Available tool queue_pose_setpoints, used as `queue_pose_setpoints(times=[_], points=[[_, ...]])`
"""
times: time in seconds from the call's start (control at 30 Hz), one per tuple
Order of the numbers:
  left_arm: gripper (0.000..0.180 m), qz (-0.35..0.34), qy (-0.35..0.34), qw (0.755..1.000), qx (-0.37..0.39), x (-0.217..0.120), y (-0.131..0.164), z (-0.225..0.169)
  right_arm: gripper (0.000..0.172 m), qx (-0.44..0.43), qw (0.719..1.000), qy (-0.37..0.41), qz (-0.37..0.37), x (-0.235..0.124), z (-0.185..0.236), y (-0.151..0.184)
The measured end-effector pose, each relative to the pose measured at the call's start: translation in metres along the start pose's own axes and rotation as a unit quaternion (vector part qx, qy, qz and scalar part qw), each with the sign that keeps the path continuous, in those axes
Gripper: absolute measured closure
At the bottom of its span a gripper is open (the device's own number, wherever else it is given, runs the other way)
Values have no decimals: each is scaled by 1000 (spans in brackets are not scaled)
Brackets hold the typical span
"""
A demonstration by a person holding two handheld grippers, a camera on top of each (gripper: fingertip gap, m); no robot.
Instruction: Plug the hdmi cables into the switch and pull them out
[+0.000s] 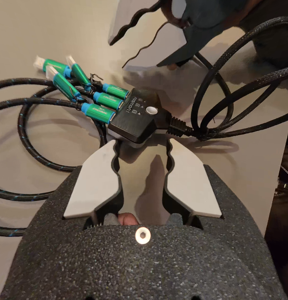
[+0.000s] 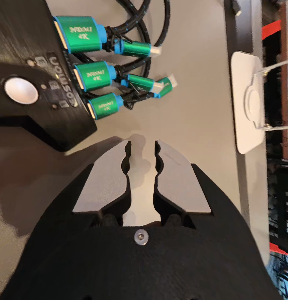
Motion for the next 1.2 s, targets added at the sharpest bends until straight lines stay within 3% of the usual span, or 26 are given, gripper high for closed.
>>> queue_pose_setpoints(times=[0.33, 0.53, 0.67, 0.77, 0.9, 1.0, 1.1, 1.2], points=[[124, -23, 88, 994, -60, 6, -7, 29, 168, -34, 999, -9, -12, -6, 38, -10], [120, -10, 113, 990, -86, 4, -18, 62, 154, -40, 997, -47, -55, -20, 62, -23], [124, 56, 81, 995, -36, 12, -32, 76, 149, -57, 995, -38, -72, -24, 76, -38], [125, 100, 100, 990, 13, 19, -48, 82, 146, -73, 990, -69, -97, -28, 87, -48], [128, 119, 167, 974, 101, 32, -61, 74, 142, -98, 986, -99, -92, -41, 86, -42], [131, 104, 231, 956, 146, 42, -60, 56, 142, -54, 987, -105, -111, -58, 56, -26], [134, 97, 314, 926, 186, 51, -51, 33, 146, 17, 984, -120, -134, -69, 26, -8], [136, 122, 361, 898, 222, 52, -46, 16, 147, 12, 978, -167, -121, -68, 21, 4]])
Point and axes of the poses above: each gripper's, where its closed fingertips meet, x out along the fingers, y out of its underside, z = x × y across the jaws, the point moved 9 cm from there along -x, back along the fingers, and after that the axes turned 11 degrees about z, right-handed, at the moved point
